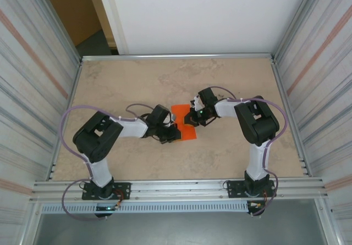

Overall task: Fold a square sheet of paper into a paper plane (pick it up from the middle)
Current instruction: Fold the triangle a second time at the center of the table.

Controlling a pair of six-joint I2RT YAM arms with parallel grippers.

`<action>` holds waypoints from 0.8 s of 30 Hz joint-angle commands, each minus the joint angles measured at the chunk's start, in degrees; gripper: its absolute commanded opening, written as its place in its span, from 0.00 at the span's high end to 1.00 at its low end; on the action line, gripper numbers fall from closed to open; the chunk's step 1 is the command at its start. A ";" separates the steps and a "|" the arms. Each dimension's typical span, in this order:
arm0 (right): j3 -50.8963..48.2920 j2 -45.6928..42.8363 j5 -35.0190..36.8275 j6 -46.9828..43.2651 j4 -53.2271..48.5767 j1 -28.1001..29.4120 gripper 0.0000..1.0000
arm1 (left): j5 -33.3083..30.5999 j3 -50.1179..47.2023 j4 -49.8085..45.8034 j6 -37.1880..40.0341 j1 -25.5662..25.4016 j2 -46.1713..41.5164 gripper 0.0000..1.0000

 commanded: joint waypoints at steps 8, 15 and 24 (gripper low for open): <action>-2.27 4.30 7.96 -0.63 -7.46 -0.13 1.00 | -3.29 -2.50 -8.18 -1.21 -1.02 -8.14 1.00; -1.50 3.66 7.16 0.18 -5.73 -0.11 1.00 | -4.06 -1.23 2.36 -3.31 2.45 -7.29 1.00; 0.16 4.51 5.12 1.05 -5.00 0.14 1.00 | -5.65 4.93 -4.40 -2.00 1.40 -1.35 1.00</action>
